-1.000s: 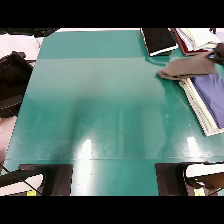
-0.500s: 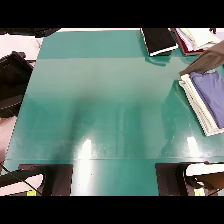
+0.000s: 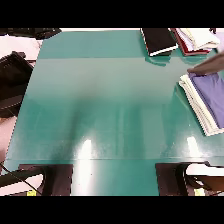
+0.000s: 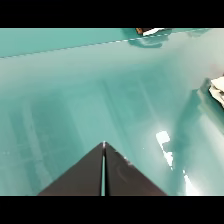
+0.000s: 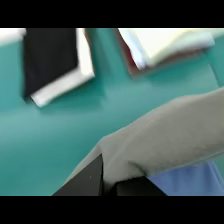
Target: Fold the shirts.
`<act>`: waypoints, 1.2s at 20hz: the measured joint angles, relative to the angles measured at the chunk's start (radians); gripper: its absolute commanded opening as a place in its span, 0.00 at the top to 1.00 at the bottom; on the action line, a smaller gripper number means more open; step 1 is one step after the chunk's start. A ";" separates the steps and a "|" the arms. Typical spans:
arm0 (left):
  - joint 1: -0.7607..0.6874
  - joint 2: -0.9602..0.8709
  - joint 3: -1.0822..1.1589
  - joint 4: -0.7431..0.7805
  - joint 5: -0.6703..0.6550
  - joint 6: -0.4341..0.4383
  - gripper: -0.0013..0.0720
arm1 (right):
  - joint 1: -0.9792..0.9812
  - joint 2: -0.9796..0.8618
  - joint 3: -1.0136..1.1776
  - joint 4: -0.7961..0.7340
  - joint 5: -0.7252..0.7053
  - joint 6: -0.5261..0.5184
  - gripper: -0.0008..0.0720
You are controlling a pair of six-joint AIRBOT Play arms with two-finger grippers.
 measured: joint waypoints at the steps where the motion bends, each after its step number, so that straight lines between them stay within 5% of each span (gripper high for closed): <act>1: 0.000 0.000 0.000 0.000 -0.002 0.000 0.95 | -0.021 0.029 -0.053 -0.022 0.016 -0.018 0.96; 4: 0.000 0.000 0.000 0.000 -0.009 0.001 0.95 | -0.087 0.129 -0.238 -0.107 0.063 -0.063 0.96; 5: 0.000 0.000 0.000 0.000 -0.011 0.002 0.95 | -0.108 0.160 -0.298 -0.144 0.071 -0.071 0.89; 7: 0.000 0.000 0.000 0.000 -0.016 0.005 0.95 | -0.153 0.219 -0.415 -0.219 0.085 -0.084 0.43; 10: 0.000 0.000 0.000 0.000 -0.022 0.006 0.95 | -0.223 0.276 -0.532 -0.302 0.092 -0.090 0.21; 14: 0.000 0.000 0.000 -0.009 -0.021 0.008 0.95 | -0.286 0.323 -0.559 -0.315 0.092 -0.084 0.21; 17: 0.000 0.000 0.000 -0.014 -0.016 0.008 0.95 | -0.246 0.338 -0.526 -0.183 0.078 -0.074 0.21; 24: 0.000 0.000 0.000 -0.018 -0.011 0.008 0.95 | 0.194 0.346 -0.495 0.072 0.058 -0.068 0.23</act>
